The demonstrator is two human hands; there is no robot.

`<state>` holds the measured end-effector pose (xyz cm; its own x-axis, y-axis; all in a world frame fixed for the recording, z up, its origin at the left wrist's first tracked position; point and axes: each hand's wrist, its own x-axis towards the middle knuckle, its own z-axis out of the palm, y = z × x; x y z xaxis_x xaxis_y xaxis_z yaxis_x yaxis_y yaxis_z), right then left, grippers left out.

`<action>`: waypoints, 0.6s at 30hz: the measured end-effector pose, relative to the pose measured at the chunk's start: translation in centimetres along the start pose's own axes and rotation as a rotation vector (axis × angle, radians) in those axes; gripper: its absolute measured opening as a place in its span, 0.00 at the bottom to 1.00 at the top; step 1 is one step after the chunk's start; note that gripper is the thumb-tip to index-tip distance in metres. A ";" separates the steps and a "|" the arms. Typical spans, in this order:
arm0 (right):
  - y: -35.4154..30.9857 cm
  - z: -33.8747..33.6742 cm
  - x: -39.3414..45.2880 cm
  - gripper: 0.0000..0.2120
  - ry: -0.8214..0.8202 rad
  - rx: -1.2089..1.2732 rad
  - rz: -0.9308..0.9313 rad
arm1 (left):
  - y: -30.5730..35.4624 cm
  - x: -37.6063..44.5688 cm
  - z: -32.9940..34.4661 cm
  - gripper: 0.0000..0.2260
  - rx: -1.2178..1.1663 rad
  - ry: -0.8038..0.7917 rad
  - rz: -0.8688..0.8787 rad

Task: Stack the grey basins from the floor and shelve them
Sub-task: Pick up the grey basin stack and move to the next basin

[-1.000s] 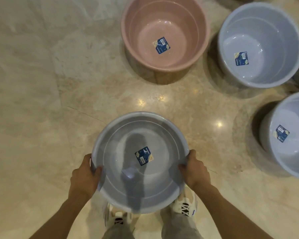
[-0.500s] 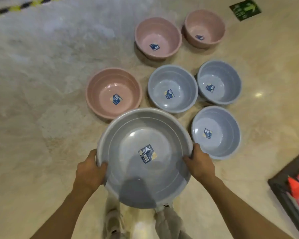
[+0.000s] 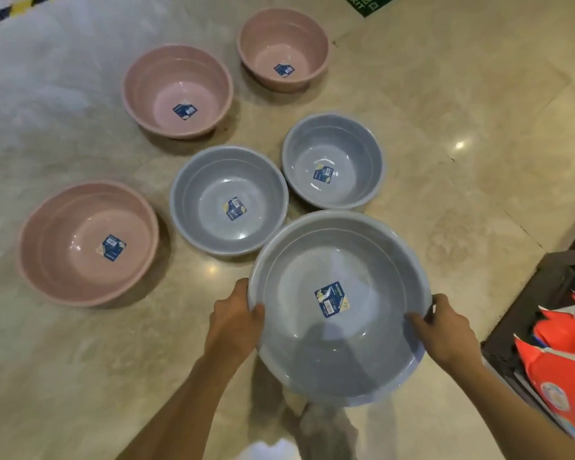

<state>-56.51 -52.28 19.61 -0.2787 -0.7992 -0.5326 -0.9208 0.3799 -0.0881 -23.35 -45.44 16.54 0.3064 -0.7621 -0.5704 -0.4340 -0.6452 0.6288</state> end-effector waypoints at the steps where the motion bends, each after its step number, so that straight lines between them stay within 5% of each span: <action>1: 1.0 0.2 2.0 0.15 -0.013 -0.010 0.015 | 0.6 1.3 1.9 0.18 -0.013 -0.015 -0.015; 9: 4.5 5.2 14.4 0.13 -0.095 -0.013 0.065 | 1.0 10.1 11.5 0.23 0.175 -0.017 -0.072; 18: 5.3 10.3 18.2 0.09 -0.126 0.022 0.127 | -1.5 12.9 15.6 0.25 0.254 -0.052 -0.143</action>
<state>-63.67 -60.04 0.75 -0.3546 -0.6797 -0.6421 -0.8739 0.4851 -0.0308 -31.99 -53.42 0.01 0.3390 -0.6562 -0.6742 -0.5897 -0.7066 0.3912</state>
